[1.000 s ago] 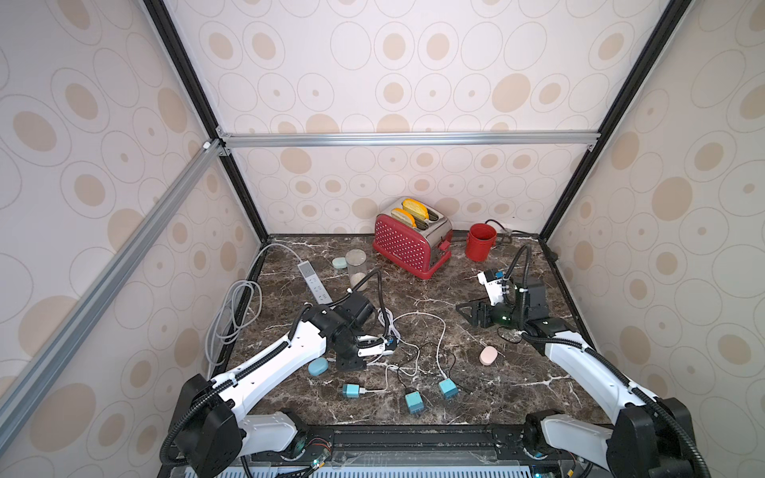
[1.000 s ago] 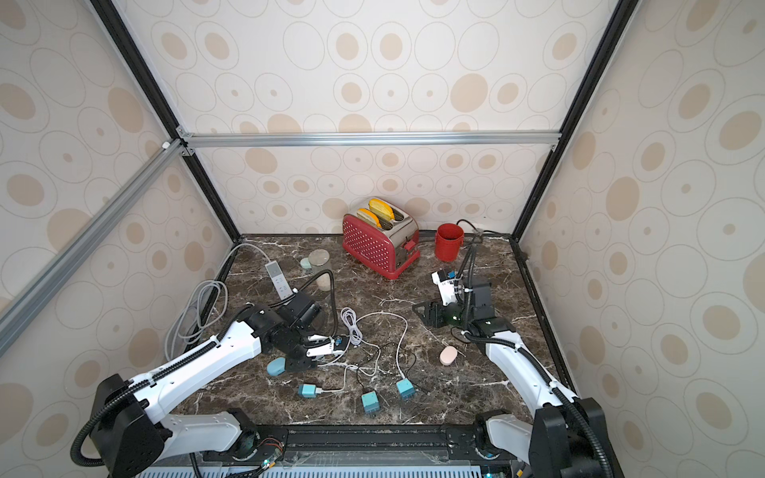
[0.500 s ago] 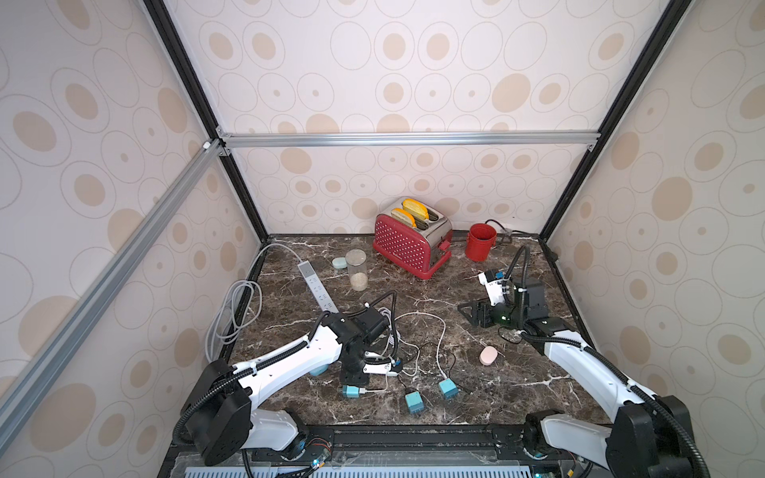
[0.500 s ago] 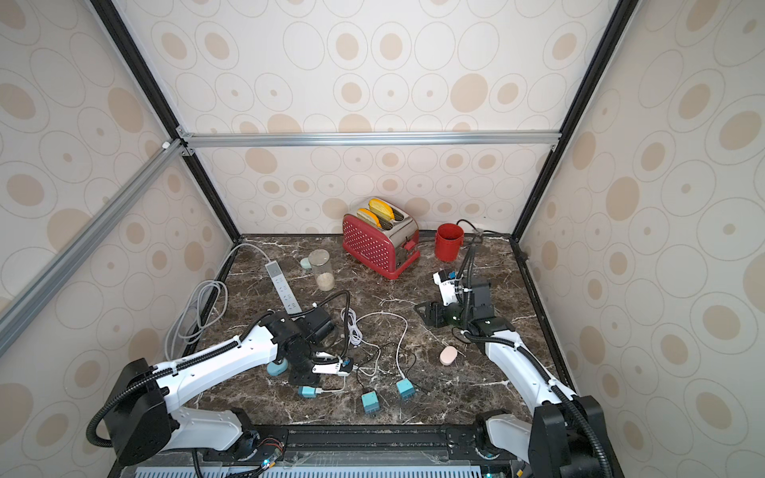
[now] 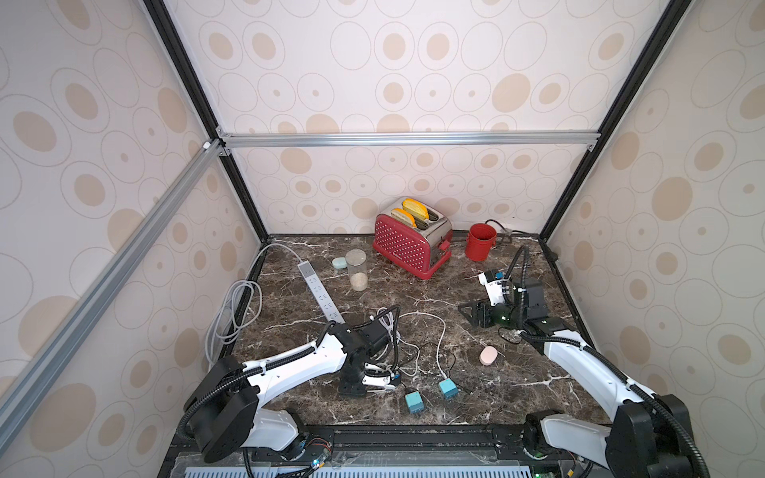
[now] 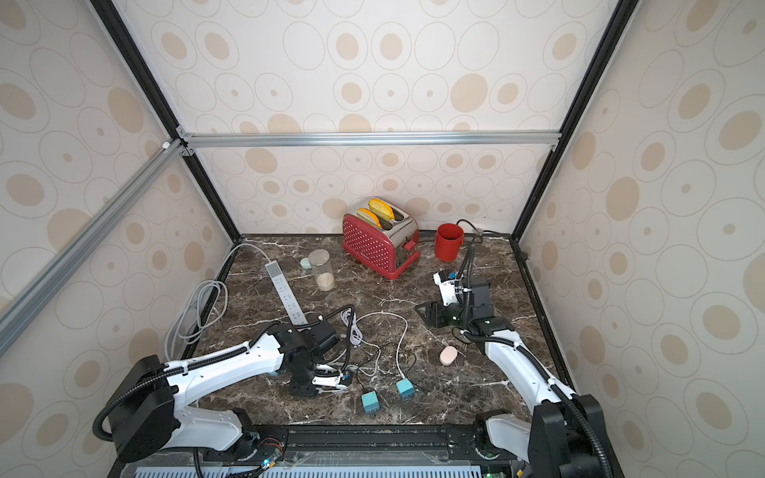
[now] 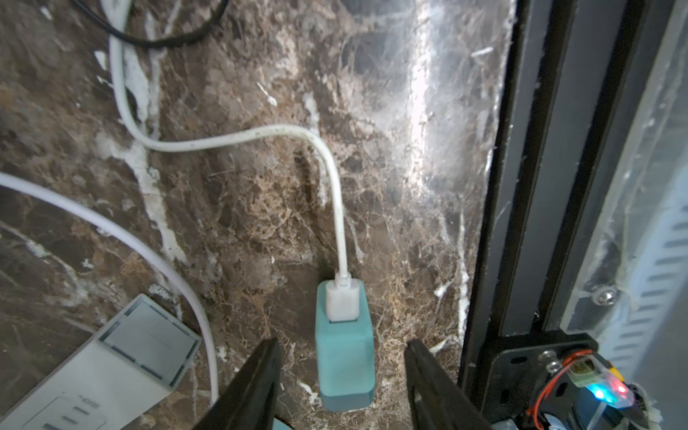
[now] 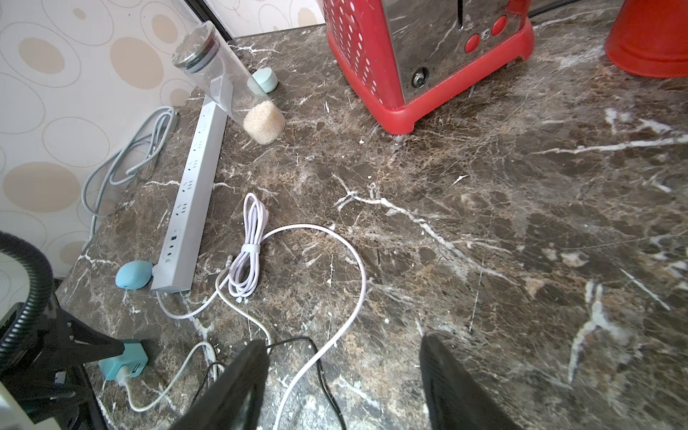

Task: Charge the bluetooth headset
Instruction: Pick up the plug from the center of the board.

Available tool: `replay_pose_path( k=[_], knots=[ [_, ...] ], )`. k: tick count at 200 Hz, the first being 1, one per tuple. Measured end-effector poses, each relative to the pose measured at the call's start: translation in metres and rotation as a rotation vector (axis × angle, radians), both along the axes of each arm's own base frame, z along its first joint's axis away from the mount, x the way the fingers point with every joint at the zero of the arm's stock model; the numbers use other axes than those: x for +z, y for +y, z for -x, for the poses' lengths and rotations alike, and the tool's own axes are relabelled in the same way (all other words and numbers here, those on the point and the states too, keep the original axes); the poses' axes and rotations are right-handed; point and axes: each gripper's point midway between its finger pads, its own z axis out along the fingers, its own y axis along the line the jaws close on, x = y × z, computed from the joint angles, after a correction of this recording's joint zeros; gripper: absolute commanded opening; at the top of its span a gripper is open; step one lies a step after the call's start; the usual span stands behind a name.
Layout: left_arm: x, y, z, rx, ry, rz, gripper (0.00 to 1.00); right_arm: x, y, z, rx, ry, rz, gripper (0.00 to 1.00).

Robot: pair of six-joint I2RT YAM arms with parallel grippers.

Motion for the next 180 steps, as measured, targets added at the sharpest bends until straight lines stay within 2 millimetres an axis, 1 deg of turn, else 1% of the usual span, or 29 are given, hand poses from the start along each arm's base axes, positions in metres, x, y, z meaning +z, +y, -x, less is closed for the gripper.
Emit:
replay_pose_path(
  k=[53,104,123,150,162,180],
  knots=[
    [-0.01,0.001,0.004,-0.004,0.023,-0.027,0.56,0.007,0.0,0.001,0.001,-0.022,-0.003,0.68],
    [-0.022,0.01,0.011,-0.001,0.04,-0.064,0.58,0.012,0.0,0.002,0.0,-0.037,-0.007,0.68],
    [-0.027,0.016,0.013,0.004,0.033,-0.078,0.52,0.016,-0.001,0.003,-0.002,-0.048,-0.011,0.68],
    [-0.029,0.021,0.013,0.014,0.007,-0.078,0.37,0.022,-0.001,0.005,-0.006,-0.063,-0.023,0.67],
    [-0.028,0.021,0.009,0.021,-0.017,-0.075,0.29,0.025,-0.001,0.007,-0.006,-0.07,-0.029,0.67],
    [-0.024,0.02,0.001,0.046,-0.056,-0.07,0.21,0.028,0.0,0.01,-0.006,-0.072,-0.042,0.67]
  ],
)
